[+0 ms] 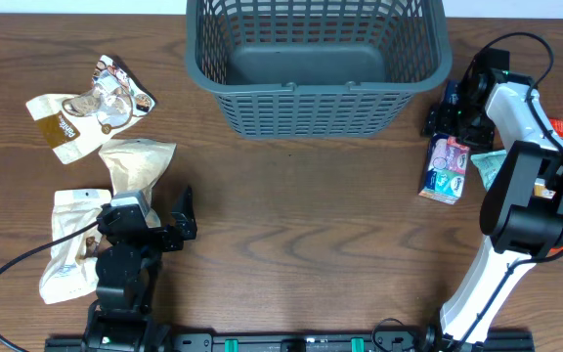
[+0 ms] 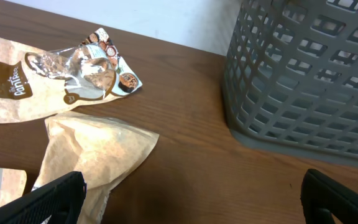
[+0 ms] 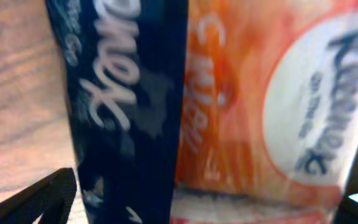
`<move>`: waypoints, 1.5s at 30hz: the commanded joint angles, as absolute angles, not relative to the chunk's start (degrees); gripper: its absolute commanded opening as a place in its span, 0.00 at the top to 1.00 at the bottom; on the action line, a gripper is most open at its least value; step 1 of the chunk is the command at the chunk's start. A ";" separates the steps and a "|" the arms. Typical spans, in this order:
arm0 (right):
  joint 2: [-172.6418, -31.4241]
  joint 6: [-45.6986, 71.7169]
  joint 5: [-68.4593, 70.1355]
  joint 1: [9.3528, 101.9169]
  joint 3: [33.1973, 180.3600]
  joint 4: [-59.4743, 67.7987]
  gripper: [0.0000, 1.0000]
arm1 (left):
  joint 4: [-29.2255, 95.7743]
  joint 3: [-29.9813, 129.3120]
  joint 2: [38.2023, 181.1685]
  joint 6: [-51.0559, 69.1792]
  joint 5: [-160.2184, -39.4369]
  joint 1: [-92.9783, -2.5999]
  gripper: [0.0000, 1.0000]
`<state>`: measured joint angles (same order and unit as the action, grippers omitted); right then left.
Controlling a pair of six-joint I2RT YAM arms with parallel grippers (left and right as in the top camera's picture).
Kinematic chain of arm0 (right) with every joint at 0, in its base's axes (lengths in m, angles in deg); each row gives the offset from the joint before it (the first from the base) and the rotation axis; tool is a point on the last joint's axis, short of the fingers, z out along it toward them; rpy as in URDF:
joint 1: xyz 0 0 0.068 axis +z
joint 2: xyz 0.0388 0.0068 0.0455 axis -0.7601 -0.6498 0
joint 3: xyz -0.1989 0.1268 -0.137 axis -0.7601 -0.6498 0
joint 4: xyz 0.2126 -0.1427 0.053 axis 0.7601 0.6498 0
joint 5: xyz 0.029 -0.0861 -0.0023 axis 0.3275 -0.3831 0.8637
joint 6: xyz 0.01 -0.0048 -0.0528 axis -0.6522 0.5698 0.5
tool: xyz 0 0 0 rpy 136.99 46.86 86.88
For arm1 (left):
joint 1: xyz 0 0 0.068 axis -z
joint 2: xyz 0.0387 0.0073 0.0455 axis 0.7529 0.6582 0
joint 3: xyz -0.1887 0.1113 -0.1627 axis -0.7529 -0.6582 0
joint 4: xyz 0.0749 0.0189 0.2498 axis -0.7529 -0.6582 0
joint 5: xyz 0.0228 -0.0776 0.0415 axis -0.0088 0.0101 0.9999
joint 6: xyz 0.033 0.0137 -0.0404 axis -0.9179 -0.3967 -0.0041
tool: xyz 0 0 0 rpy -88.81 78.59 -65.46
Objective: Pack container
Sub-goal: 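Reach the right gripper to the blue Kleenex tissue bundle and grasp it, then lift the tissue bundle with the right gripper and drop it into the basket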
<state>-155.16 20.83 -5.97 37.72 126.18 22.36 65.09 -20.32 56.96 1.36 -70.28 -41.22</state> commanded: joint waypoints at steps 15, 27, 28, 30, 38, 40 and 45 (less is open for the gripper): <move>-156.75 19.87 -6.80 37.85 124.93 20.78 0.54 | 65.35 -18.99 57.13 1.44 -69.58 -41.05 0.01; -154.57 19.85 -6.76 36.76 127.29 22.31 0.99 | 65.31 -18.99 57.13 1.44 -69.58 -41.05 0.01; -153.60 19.85 -6.76 36.30 128.30 22.66 0.98 | 65.31 -18.99 57.13 1.44 -69.58 -41.05 0.01; -151.42 19.87 -6.76 35.41 130.79 23.67 0.99 | 65.28 -18.99 57.13 1.44 -69.58 -41.05 0.01; -138.26 19.98 -7.00 32.65 142.15 24.89 0.99 | 64.91 -18.99 57.13 1.44 -69.60 -41.05 0.01; -134.59 21.47 -6.98 32.65 144.23 24.33 0.99 | 64.93 -18.99 57.13 1.44 -69.60 -41.05 0.01; -126.26 29.16 -6.06 34.68 147.77 23.14 0.99 | 64.93 -18.99 57.13 1.44 -69.60 -41.05 0.01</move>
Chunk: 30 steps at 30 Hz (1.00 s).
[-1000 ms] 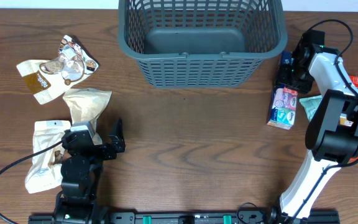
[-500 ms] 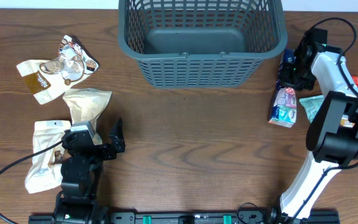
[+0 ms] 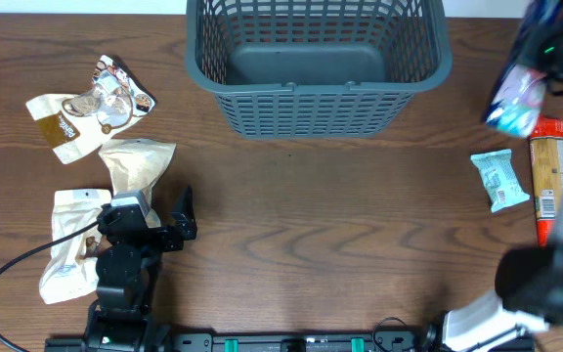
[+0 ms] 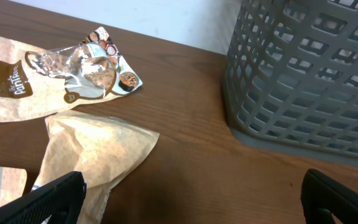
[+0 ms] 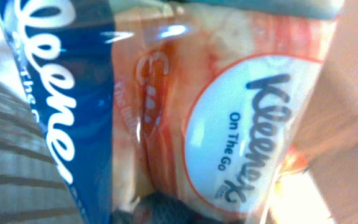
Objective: Pack container
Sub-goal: 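Lift the tissue bundle with the right gripper and drop it into the basket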
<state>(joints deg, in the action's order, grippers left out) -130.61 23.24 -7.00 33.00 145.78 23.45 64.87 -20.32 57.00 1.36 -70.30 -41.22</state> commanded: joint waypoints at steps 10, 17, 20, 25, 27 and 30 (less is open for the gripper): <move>-116.36 71.59 19.76 50.09 148.08 20.85 0.99 | 64.93 -18.99 57.13 1.47 -69.60 -41.05 0.02; -121.23 79.19 21.07 59.51 148.08 15.95 0.91 | 64.93 -18.99 57.13 1.47 -69.62 -41.05 0.01; -125.28 81.03 19.95 62.79 148.08 13.35 0.88 | 64.91 -18.99 57.13 1.49 -69.62 -41.05 0.01; -133.23 81.03 19.80 65.81 148.08 11.34 0.85 | 64.91 -18.99 57.13 1.49 -69.62 -41.05 0.01; -137.06 80.94 19.82 66.49 148.08 11.87 0.84 | 64.89 -18.99 57.13 1.49 -69.62 -41.05 0.01; -141.98 80.94 19.80 66.92 148.08 14.97 0.85 | 64.72 -18.99 57.13 1.49 -69.62 -41.05 0.01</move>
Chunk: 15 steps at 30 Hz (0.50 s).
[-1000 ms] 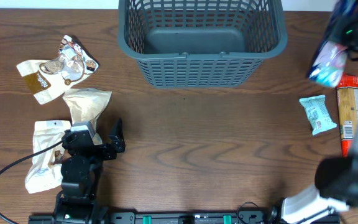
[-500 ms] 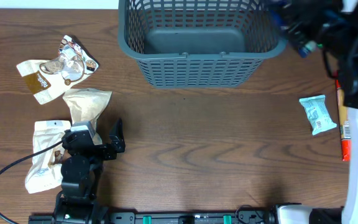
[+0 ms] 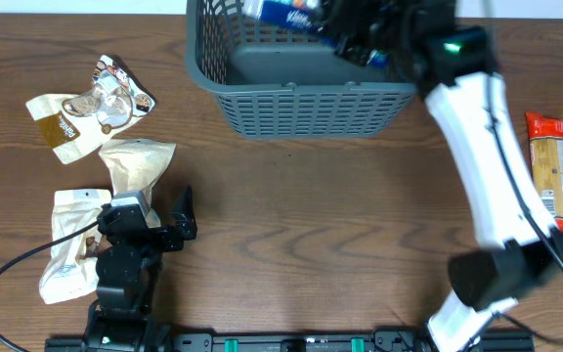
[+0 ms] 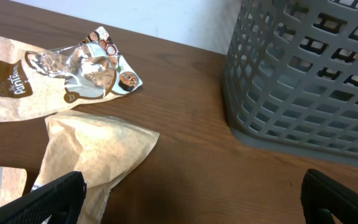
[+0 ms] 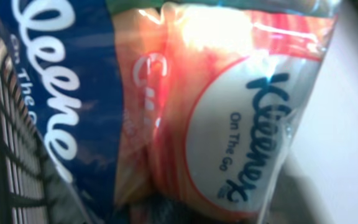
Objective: Pack container
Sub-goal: 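Lift the tissue bundle with the right gripper and drop it into the basket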
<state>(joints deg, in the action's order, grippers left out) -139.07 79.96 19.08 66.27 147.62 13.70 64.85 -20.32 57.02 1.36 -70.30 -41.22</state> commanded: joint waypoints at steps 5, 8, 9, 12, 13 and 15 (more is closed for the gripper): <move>-148.42 80.96 18.01 66.12 148.08 21.66 0.85 | 63.95 -18.99 57.13 1.58 -69.64 -41.05 0.02; -151.13 81.20 15.62 65.37 148.08 25.75 0.83 | 63.60 -18.99 57.13 1.71 -69.64 -41.05 0.01; -151.81 81.22 15.19 65.18 148.08 26.82 0.83 | 63.58 -18.99 57.13 1.71 -69.67 -41.05 0.01; -152.84 81.20 15.10 64.87 148.08 28.63 0.83 | 63.60 -18.99 57.13 1.71 -69.64 -41.05 0.01; -152.84 81.22 15.10 64.87 148.08 28.85 0.83 | 63.60 -18.99 57.13 1.71 -69.64 -41.05 0.01; -152.82 81.22 15.06 64.87 148.08 28.72 0.83 | 63.60 -18.99 57.13 1.71 -69.67 -41.02 0.01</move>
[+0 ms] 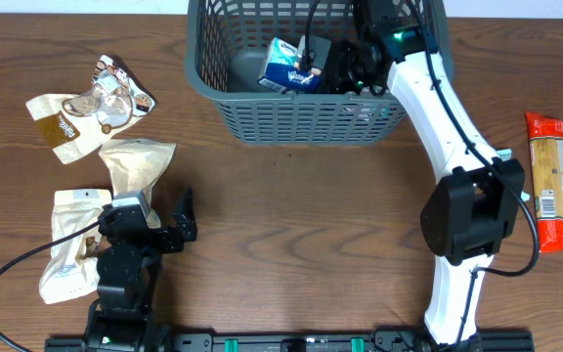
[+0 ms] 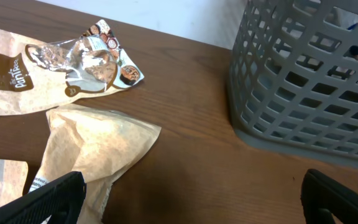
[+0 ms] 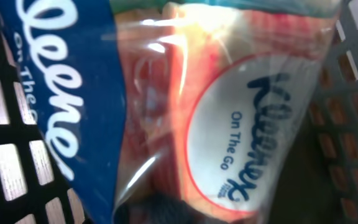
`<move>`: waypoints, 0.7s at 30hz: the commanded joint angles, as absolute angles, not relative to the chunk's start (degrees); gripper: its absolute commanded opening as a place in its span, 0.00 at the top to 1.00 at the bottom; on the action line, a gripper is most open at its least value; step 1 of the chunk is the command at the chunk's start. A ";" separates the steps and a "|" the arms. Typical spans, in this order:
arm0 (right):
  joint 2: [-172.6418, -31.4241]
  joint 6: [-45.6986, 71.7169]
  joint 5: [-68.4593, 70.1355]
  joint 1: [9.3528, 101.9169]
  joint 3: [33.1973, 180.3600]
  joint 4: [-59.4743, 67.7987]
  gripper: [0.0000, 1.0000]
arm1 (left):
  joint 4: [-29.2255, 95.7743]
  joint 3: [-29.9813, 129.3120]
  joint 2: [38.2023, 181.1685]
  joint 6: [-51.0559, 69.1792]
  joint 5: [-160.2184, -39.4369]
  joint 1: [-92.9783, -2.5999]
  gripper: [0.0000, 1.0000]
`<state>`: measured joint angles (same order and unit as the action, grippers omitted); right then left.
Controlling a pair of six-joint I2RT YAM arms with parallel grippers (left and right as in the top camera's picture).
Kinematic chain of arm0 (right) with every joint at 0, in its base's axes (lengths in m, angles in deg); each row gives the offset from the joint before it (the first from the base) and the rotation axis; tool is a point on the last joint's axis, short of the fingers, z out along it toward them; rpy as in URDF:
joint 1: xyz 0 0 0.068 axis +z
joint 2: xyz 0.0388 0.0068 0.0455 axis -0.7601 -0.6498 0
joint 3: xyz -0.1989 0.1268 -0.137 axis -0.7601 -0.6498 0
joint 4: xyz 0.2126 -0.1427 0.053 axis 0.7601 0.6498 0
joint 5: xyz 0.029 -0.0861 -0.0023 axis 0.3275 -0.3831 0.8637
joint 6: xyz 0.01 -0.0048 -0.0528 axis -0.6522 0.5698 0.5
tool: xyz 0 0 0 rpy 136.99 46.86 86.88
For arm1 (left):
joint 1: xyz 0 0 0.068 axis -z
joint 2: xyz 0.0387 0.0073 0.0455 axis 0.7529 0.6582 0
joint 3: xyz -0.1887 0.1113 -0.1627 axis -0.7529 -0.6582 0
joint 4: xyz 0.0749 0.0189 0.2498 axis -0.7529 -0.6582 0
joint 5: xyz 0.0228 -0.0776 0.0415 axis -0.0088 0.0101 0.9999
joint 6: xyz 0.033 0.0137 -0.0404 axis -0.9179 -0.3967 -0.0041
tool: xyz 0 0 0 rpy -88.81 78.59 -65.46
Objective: Pack container
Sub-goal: 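Lift the tissue bundle with the right gripper and drop it into the basket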
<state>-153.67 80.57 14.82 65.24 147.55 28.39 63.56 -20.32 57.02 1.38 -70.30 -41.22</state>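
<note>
The grey mesh basket [image 1: 301, 115] stands at the table's far middle. My right gripper [image 1: 324, 66] reaches down inside it, shut on a blue and orange Kleenex tissue pack [image 1: 289, 65]. That pack [image 3: 185, 112] fills the right wrist view, with basket mesh behind it and the fingers hidden. My left gripper [image 1: 182, 227] rests open at the near left; its gap [image 2: 194, 202] holds nothing but bare table, and the basket [image 2: 303, 81] lies to its right.
Snack bags lie at the left: a foil one [image 1: 115, 93], a kraft one [image 1: 135, 161] and a white one [image 1: 66, 256]. A red-orange packet [image 1: 550, 176] lies at the far right. The right arm crosses the table from the near edge to the basket.
The right gripper with the tissue pack was at the basket's far rim; now it is lower, inside the basket. The left arm has not moved.
The right gripper was down on the tissue packs on the table right of the basket. Then it held one pack at the far right, clear of the table. Then the pack was at the basket's far rim, and now it is inside the basket.
</note>
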 commanded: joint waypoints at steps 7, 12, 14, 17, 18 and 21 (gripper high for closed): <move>-152.75 79.96 13.96 64.87 148.25 28.24 0.41 | 63.19 -18.99 57.13 2.17 -70.28 -41.02 0.01; -152.56 75.76 13.96 64.76 151.55 28.19 0.01 | 62.73 -18.99 57.13 2.14 -70.28 -41.05 0.01; -152.05 74.65 14.01 64.56 154.09 28.22 0.01 | 62.73 -18.99 57.13 2.14 -70.28 -41.05 0.01; -150.81 73.36 13.96 63.84 159.71 28.83 0.01 | 62.73 -18.99 57.13 2.14 -70.28 -41.05 0.01; -150.41 72.22 13.99 63.49 161.61 29.00 0.01 | 62.73 -18.99 57.13 2.14 -70.26 -41.05 0.01; -148.86 68.44 13.53 61.63 167.95 29.66 0.01 | 62.73 -18.99 57.13 2.14 -70.26 -41.05 0.01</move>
